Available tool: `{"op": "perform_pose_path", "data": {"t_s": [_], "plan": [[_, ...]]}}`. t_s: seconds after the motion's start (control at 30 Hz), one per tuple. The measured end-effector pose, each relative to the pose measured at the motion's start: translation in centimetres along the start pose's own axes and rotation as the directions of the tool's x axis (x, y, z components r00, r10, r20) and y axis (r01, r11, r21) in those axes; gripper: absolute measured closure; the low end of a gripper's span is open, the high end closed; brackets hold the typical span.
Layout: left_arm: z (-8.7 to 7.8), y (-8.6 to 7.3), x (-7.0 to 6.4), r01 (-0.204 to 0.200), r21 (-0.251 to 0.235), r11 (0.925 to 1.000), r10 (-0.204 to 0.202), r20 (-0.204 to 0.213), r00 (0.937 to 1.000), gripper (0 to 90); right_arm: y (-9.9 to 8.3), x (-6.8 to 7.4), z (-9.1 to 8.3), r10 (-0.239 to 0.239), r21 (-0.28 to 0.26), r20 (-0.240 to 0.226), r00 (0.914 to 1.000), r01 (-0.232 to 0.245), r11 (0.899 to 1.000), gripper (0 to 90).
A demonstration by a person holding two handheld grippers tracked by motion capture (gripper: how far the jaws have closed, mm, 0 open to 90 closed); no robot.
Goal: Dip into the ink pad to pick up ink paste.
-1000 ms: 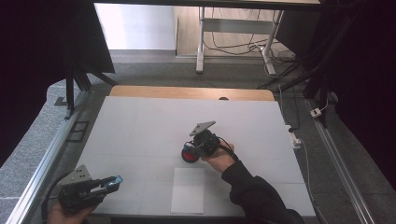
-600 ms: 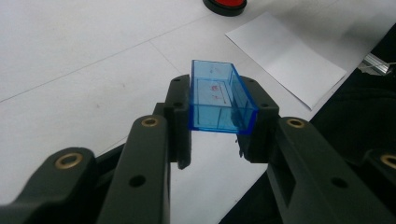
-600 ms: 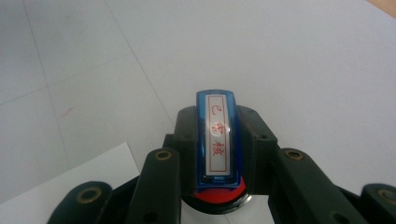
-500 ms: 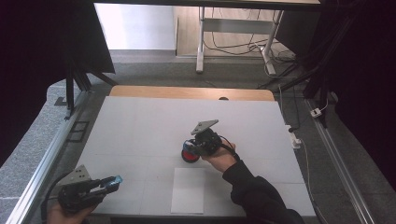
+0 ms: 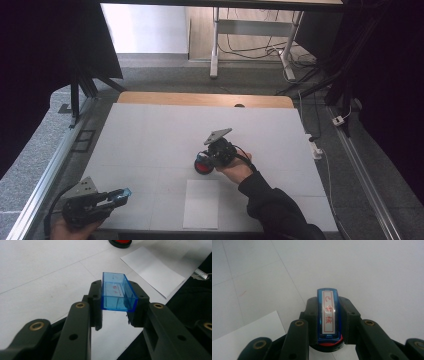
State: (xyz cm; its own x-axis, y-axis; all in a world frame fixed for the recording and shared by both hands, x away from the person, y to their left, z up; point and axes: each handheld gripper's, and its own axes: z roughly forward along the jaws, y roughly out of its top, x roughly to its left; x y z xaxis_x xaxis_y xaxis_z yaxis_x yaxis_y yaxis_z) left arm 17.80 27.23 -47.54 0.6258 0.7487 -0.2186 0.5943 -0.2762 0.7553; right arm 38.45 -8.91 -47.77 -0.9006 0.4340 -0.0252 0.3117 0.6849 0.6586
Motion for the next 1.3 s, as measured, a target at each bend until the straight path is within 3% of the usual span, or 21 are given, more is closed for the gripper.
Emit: {"op": "perform_pose_path", "data": {"t_s": [0.63, 0.83, 1.13, 1.3], "plan": [[0.09, 0.03, -0.02, -0.003, 0.007, 1.0, 0.003, 0.003, 1.0, 67.7, -0.06, 0.13, 0.34, -0.011, 0.009, 0.007, 0.9999, 0.011, 1.0, 71.7], [0.15, 0.05, -0.05, -0.003, 0.01, 0.9999, 0.003, 0.0, 1.0, 67.7, -0.24, -0.26, 0.38, 0.028, -0.005, -0.012, 0.9995, -0.028, 1.0, 71.8], [0.18, 0.06, -0.03, -0.003, 0.011, 0.9999, 0.003, 0.0, 1.0, 67.7, -0.22, 0.26, 0.41, -0.011, -0.001, 0.017, 0.9998, 0.011, 1.0, 71.9], [0.19, 0.06, -0.03, -0.003, 0.013, 0.9999, 0.003, 0.0, 1.0, 67.7, -0.34, -0.02, 0.41, 0.006, -0.01, 0.004, 1.0, -0.006, 1.0, 71.9]]}}
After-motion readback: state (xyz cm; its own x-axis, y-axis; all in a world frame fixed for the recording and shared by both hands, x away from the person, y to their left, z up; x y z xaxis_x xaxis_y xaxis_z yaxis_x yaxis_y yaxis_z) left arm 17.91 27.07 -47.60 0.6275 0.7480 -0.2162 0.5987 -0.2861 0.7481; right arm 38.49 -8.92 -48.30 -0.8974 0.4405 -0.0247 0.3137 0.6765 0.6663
